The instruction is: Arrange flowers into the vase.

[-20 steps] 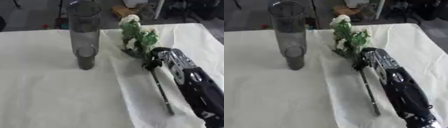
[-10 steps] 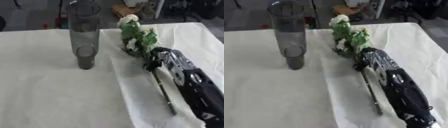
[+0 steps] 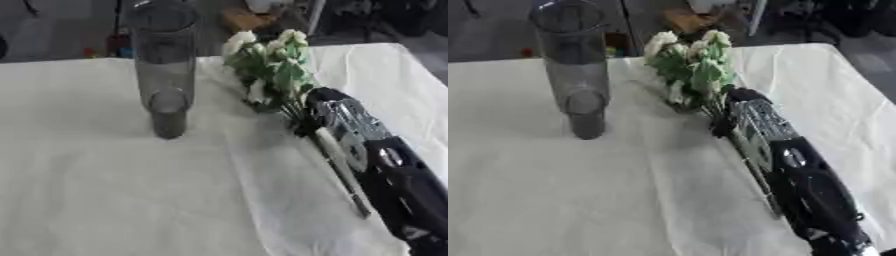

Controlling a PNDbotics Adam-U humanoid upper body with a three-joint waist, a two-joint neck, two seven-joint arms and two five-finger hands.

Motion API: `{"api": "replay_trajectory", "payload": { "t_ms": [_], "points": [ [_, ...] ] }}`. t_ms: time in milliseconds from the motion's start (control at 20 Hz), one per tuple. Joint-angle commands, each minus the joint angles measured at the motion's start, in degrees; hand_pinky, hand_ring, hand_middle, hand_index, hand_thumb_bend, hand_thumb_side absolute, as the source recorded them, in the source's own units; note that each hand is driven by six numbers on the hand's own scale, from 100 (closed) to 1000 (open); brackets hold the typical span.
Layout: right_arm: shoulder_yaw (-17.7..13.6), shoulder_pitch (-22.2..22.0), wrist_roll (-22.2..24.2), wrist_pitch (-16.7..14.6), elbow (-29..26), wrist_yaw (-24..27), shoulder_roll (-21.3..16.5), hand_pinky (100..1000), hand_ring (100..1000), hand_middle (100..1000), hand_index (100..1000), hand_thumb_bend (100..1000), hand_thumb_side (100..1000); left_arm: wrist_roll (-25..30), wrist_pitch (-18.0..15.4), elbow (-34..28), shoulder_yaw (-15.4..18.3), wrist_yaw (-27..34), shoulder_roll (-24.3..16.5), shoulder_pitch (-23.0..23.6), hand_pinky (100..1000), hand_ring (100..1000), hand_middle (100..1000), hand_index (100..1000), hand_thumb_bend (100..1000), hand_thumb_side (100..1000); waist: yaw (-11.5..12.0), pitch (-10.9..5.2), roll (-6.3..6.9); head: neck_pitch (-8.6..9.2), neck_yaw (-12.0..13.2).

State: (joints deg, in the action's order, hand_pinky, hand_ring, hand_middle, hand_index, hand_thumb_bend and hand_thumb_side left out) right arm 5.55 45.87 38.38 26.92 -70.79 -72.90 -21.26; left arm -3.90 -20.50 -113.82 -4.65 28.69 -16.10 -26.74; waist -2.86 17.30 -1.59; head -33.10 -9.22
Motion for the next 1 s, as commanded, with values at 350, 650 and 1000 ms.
{"api": "replay_trajectory", "payload": {
  "t_ms": [350,650,1000],
  "points": [
    [-1.9,0.9,-0.8,2.7,-4.6,10.8,-1.6,100,404,254,225,100,241,0.2,0.0,-0.8,0.2,-0.1,-0.7,-0.8,860,804,858,916,100,835,-0.3,-0.86,0.05,0.78,-0.3],
    [-2.5,0.7,-0.3,3.8,-4.4,16.0,-1.6,100,373,230,200,100,155,0.2,0.0,-0.8,0.1,-0.2,-0.7,-0.7,861,805,858,918,100,834,-0.3,-0.77,0.15,0.82,-0.5],
    [-5.0,0.6,-2.5,7.7,-4.8,30.4,-1.7,100,329,203,176,100,100,0.4,-0.1,-0.8,0.1,-0.3,-0.6,-0.7,862,805,858,918,100,833,-0.2,-0.63,0.36,0.74,-0.4]
  ]
}}
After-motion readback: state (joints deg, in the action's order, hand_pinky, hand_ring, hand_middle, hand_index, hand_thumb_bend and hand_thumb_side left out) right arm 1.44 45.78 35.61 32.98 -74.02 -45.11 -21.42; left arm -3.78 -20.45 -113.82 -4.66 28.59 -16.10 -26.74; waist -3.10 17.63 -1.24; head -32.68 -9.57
